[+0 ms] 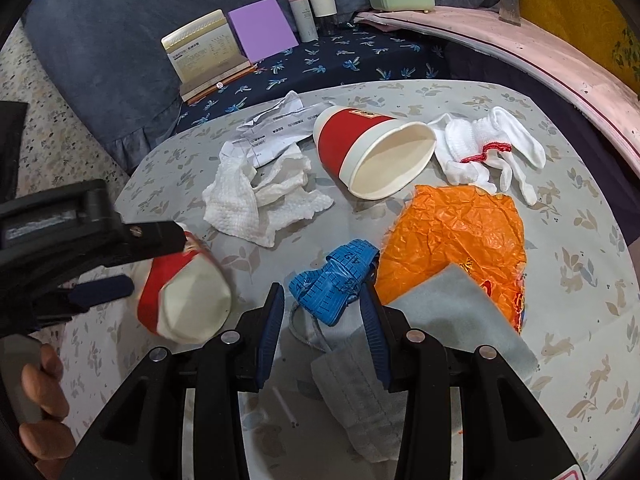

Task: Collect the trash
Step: 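Grasp the red-and-white paper cup with the left gripper while the right gripper grasps the blue glove, then carry the paper cup and blue glove over the white bin with both grippers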

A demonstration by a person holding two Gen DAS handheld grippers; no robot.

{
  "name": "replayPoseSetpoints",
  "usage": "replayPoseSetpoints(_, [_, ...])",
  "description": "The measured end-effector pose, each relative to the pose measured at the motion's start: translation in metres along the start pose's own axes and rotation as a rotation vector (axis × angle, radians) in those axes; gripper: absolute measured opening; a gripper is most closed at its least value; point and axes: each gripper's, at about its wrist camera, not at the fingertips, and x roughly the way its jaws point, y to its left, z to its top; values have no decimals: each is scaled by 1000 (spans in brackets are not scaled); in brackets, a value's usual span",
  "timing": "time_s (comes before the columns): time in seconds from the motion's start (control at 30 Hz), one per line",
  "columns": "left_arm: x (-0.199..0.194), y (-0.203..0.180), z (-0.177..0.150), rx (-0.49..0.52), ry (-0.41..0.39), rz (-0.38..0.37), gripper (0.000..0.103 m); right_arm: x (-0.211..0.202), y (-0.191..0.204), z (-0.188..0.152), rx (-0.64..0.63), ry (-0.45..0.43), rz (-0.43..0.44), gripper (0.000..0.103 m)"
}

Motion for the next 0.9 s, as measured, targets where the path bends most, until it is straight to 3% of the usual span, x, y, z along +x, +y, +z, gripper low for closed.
replayPoseSetpoints(0.13, [6, 6, 3, -87, -6, 99, 84, 8, 0, 3, 2, 10, -7, 39])
replayPoseSetpoints(0.27, [30, 20, -2, -156, 93, 72, 83, 15, 1, 4, -1, 13, -16, 39])
replayPoseSetpoints(0.37, [26, 14, -8, -84, 56, 95, 81, 15, 1, 4, -6, 8, -17, 33])
replayPoseSetpoints(0.53, [21, 5, -19, -5, 58, 59, 76, 10, -2, 5, 12, -6, 6, 23])
replayPoseSetpoints(0.9, [-18, -27, -36, 106, 6, -39, 73, -48, -19, 13, 44, -143, -7, 21])
